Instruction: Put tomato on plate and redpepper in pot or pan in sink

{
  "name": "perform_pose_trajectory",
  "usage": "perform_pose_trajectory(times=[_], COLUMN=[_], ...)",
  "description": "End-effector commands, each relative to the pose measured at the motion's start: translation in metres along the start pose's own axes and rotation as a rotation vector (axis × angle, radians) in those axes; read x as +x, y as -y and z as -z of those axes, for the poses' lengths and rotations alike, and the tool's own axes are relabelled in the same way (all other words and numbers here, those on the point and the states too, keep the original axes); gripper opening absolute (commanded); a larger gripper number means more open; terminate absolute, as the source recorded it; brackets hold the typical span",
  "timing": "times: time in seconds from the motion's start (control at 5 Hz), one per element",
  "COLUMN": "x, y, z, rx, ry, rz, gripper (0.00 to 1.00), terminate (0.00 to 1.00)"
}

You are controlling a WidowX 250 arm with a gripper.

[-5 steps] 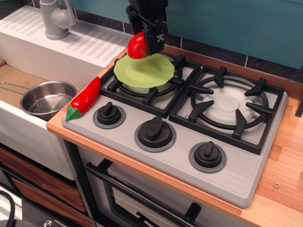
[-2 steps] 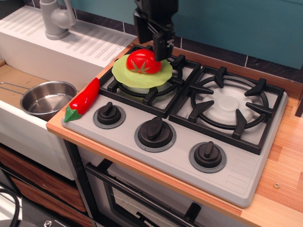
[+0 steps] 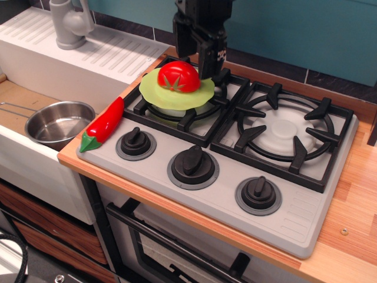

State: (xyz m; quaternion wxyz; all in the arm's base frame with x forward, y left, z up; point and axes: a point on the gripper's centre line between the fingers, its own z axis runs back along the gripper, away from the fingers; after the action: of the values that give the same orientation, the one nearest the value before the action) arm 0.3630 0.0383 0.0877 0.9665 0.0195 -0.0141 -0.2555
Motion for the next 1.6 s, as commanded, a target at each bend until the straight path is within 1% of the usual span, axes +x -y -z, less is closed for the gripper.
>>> perform_pose_trajectory(times=[0.0, 0.6, 0.8, 1.0, 1.2, 1.4], x=[0.003, 0.003, -0.036, -0.063, -0.085, -0.103], y=[0.003, 0.003, -0.01, -0.016, -0.019, -0.023], z=[-0.064, -0.064, -0.061, -0.062, -0.064, -0.061], rx=[0.093, 0.093, 0.131, 0.173, 0.209, 0.244], ry=[0.012, 0.012, 0.044, 0.042, 0.026, -0.003], rz=[-0.006, -0.006, 0.026, 0.028, 0.007, -0.081], gripper=[1.0, 1.0, 1.0, 1.0, 1.0, 1.0], terminate=[0.0, 0.0, 0.0, 0.0, 0.0, 0.0])
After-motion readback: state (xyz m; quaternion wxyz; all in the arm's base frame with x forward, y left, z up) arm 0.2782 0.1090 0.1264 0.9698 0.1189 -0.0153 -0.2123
